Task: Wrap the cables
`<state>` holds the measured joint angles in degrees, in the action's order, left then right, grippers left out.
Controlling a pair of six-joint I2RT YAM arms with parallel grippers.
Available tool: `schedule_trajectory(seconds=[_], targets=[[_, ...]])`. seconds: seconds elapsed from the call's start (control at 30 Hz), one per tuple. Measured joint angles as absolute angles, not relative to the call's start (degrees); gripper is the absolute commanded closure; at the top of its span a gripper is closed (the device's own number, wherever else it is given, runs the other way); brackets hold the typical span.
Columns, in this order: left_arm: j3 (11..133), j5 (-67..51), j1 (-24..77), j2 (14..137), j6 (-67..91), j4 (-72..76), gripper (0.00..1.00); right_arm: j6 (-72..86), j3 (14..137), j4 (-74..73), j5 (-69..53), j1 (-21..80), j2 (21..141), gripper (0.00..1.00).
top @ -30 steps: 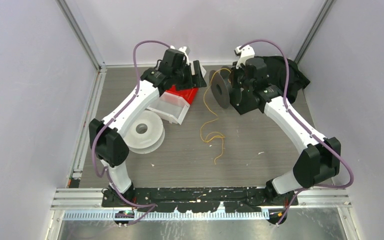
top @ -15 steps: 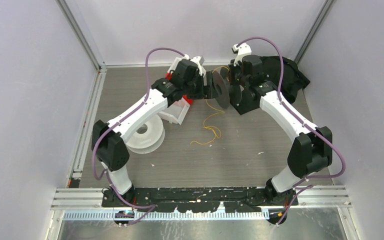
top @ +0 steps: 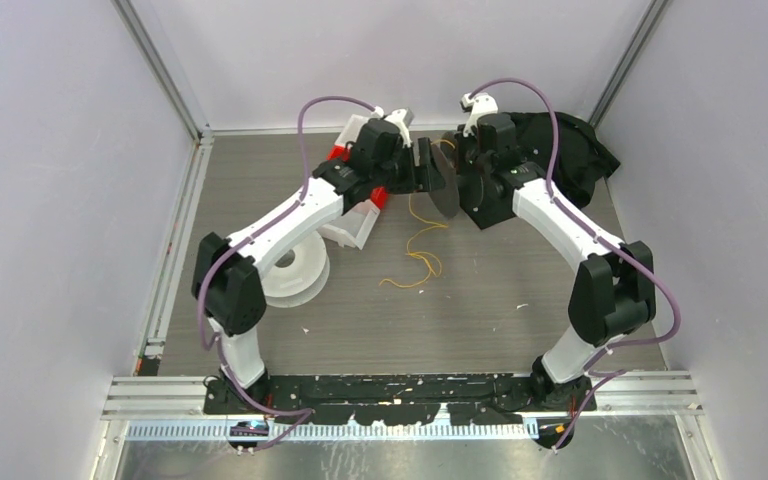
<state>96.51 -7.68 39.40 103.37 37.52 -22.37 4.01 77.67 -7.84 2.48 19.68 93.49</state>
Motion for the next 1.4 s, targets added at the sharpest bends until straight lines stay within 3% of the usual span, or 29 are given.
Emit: schedule_trajectory(seconds=[0.27,0.5,0.6,0.8,1.4], targets=[[94.1,-7.2,40.1,111.6,41.9,-10.7,0.28,7.2,77.7,-9.0,1.4,18.3,94.9,1.0],[92.2,-5.1,40.1,112.9,42.4,-4.3,0.25,9.3,77.7,-9.0,-1.2,17.1,95.3,1.0],[92.1,-4.4,39.9,112.9,41.2,-2.5,0.28,9.9,77.4,-9.0,-2.2,17.1,95.9,1.0],[91.5,-2.5,38.6,112.6,40.6,-3.4,0.38,11.0,76.7,-9.1,-3.6,17.1,96.8,0.99],[97.1,-2.3,34.7,114.4,38.3,-10.1,0.37,18.2,73.2,-9.1,-6.8,17.5,95.6,0.99]])
